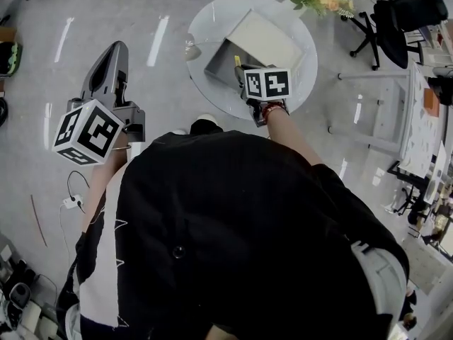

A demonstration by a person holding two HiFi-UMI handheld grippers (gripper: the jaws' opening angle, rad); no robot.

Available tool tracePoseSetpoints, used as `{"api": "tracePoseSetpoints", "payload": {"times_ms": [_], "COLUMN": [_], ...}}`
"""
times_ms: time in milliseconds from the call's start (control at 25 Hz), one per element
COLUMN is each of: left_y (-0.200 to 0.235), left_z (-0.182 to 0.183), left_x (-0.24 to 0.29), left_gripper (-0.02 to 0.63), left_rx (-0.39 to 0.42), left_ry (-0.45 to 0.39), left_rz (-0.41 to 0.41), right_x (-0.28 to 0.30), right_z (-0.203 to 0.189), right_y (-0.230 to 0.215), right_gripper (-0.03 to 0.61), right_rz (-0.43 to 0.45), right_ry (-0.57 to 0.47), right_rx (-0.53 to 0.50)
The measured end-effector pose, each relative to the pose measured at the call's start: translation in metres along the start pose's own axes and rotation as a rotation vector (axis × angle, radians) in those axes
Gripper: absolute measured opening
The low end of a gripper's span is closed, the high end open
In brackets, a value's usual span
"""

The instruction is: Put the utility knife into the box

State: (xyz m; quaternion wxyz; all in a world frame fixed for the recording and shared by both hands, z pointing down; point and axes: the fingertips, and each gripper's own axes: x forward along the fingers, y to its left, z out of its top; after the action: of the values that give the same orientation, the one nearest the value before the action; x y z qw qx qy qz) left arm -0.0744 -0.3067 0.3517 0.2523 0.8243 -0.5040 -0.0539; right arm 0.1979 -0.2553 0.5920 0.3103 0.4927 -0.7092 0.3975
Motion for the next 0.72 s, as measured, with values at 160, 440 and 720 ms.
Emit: {"api": "tracePoseSetpoints", "payload": {"times_ms": [160,440,720], "left_y": [0.006,0.008,0.010], "left_z": [-0.001,-0.005,0.004], "left_x": [-0.006,-0.011,-0.021], "left_gripper": [0.011,0.011,0.011], "left_rx": [-0.004,-0.003,0.010], "left_ry": [-0.004,0.003,-0.021], "left_rz": [0.019,0.031,0.059], "right_x": [0.006,0.013,0.022], "right_z": [-0.014,-0.028,-0.030], "right_y": [-0.009,-0.018,-0.022], "right_gripper": [0.052,0.054,0.054], "right_rz": [-0.026,-0.038,-0.023], "right_ry": [0.033,0.067,0.104], "right_rx": [0.004,0.027,0.028]}}
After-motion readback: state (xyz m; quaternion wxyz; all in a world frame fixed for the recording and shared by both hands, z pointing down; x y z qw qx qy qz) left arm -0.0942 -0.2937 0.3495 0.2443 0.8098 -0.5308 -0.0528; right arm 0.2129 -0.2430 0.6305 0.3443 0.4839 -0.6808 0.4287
